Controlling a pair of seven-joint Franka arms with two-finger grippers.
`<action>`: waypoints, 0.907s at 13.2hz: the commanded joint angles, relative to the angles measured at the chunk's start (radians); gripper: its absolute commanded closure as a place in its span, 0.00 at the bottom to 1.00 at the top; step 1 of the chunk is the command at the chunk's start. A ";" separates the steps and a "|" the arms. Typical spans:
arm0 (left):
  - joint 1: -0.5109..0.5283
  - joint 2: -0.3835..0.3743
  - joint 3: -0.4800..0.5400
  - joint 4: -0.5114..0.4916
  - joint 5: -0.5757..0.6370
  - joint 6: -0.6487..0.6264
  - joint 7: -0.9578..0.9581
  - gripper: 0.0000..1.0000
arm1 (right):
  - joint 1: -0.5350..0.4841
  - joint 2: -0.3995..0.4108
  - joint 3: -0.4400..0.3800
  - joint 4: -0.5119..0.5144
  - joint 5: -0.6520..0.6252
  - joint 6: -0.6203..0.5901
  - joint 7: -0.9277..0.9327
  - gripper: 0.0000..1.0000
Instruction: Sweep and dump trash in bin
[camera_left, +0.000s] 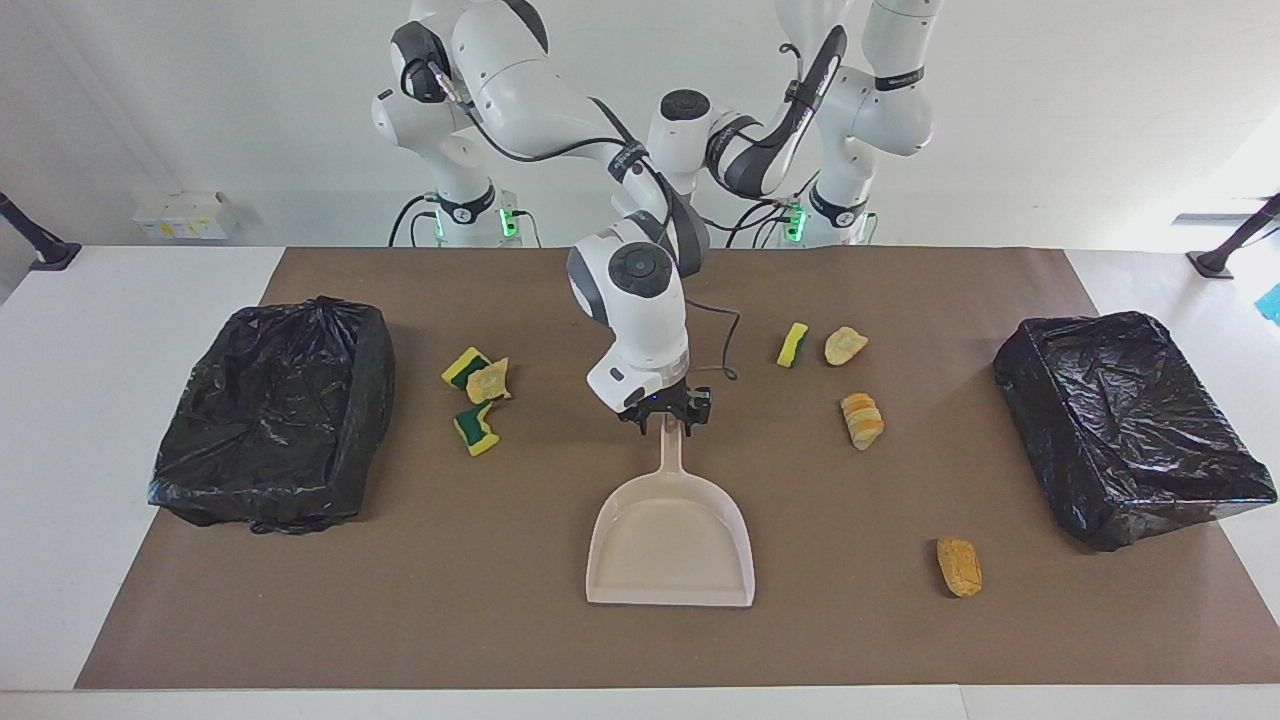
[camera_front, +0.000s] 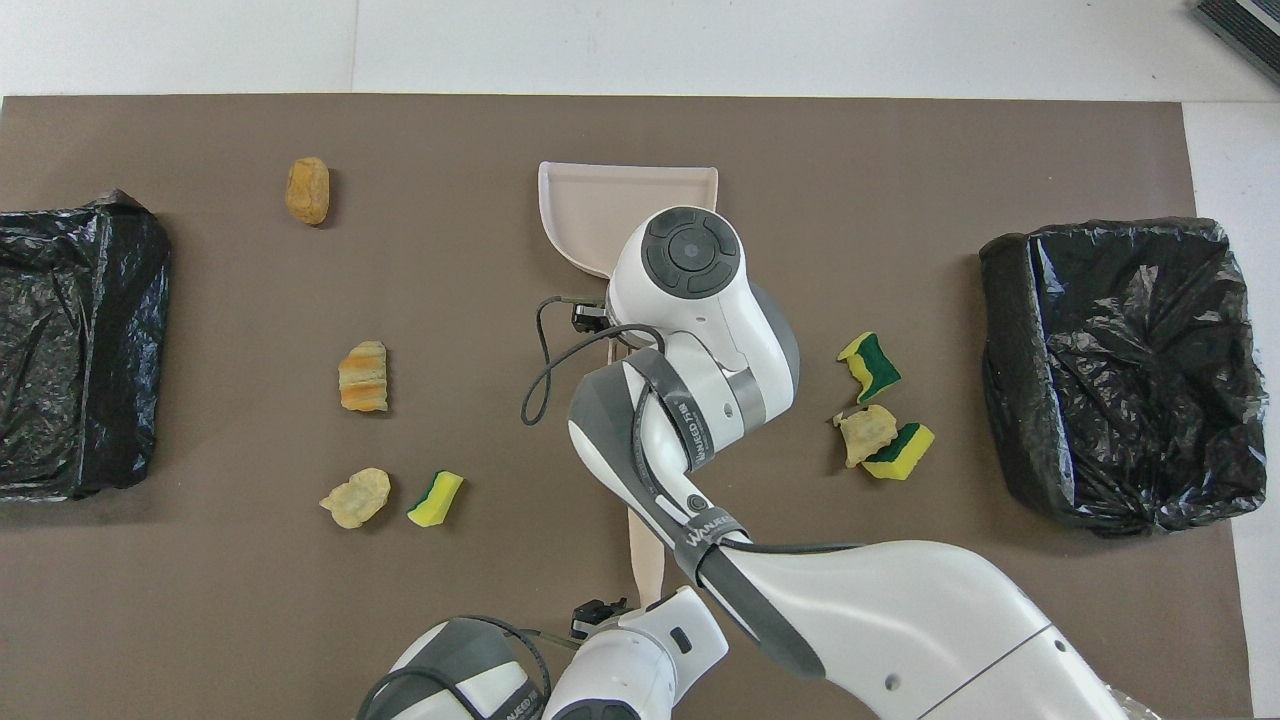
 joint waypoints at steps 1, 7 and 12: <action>-0.009 -0.032 0.009 -0.008 0.012 -0.046 -0.015 0.77 | -0.004 0.030 0.002 0.044 -0.021 -0.010 -0.001 0.85; 0.030 -0.074 0.012 -0.003 0.015 -0.158 -0.015 1.00 | -0.022 -0.015 -0.007 0.044 -0.073 -0.108 -0.202 1.00; 0.160 -0.208 0.010 0.008 0.052 -0.343 -0.013 1.00 | -0.131 -0.146 0.000 -0.059 -0.043 -0.187 -0.695 1.00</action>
